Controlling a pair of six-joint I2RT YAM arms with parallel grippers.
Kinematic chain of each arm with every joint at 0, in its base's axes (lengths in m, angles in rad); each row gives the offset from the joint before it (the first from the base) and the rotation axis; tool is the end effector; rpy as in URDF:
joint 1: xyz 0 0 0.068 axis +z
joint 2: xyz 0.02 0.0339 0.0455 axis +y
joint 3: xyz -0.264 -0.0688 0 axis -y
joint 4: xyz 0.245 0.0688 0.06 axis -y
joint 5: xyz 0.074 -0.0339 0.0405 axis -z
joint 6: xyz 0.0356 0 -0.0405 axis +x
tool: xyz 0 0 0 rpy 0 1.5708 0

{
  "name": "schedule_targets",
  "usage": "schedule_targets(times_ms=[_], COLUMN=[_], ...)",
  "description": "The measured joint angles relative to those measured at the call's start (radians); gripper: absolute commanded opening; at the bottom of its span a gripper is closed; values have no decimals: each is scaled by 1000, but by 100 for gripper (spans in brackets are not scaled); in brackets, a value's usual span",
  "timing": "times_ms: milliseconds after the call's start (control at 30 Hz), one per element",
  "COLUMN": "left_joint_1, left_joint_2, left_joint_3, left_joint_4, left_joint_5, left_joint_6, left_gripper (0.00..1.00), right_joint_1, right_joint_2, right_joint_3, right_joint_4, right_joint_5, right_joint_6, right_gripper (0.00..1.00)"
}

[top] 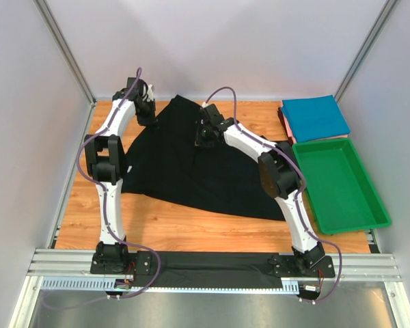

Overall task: Fold and stack the t-shirts
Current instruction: Fold the tshirt

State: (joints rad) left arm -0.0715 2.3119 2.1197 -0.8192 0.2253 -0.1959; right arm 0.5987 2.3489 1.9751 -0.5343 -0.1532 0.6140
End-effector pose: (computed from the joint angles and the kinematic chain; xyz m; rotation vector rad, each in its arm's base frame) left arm 0.5060 -0.0442 0.2282 -0.0770 2.5905 -0.3896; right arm 0.4285 0.2989 0.1819 -0.0488 2.6008 0.6738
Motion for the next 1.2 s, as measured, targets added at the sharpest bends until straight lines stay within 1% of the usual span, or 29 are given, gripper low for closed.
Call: schedule_targets(times_ms=[167, 267, 367, 400, 433, 533, 633, 733, 833, 867, 933, 1000, 1100, 1200], left_joint_1=[2, 6, 16, 19, 21, 27, 34, 43, 55, 62, 80, 97, 122, 144], left_joint_2=[5, 5, 5, 5, 5, 5, -3, -51, -182, -244, -362, -437, -479, -457], left_joint_3=[0, 0, 0, 0, 0, 7, 11, -14, -150, -226, -363, -447, -526, -579], left_joint_4=[-11, -13, -13, -14, -15, -26, -66, -169, -263, -273, -314, -344, -356, -352], left_joint_5=[-55, -79, -88, -89, -91, -130, -208, -297, -371, -384, -386, -379, -345, -302], left_joint_6=[2, 3, 2, 2, 2, 0, -9, -65, -137, -156, -194, -224, -263, -299], left_gripper=[6, 8, 18, 23, 25, 27, 27, 24, 23, 22, 18, 15, 12, 7], right_joint_1=[-29, -48, -60, -63, -65, -68, -70, -72, -81, -85, -95, -106, -114, -113], right_joint_2=[0, 4, 6, 6, 6, 9, 15, 7, -61, -102, -192, -299, -417, -489], right_joint_3=[5, 31, 64, 72, 77, 85, 94, 89, 1, -51, -146, -261, -374, -468], right_joint_4=[-3, -9, -11, -10, -10, -19, -71, -152, -237, -256, -316, -346, -377, -382], right_joint_5=[16, 18, 21, 21, 21, 18, 18, 32, 52, 58, 69, 79, 88, 97], right_joint_6=[0, -1, -1, -2, -2, -4, -10, -17, -21, -22, -24, -25, -24, -24], right_gripper=[0, 0, 1, 5, 10, 18, 20, 20, 19, 19, 18, 17, 17, 16])
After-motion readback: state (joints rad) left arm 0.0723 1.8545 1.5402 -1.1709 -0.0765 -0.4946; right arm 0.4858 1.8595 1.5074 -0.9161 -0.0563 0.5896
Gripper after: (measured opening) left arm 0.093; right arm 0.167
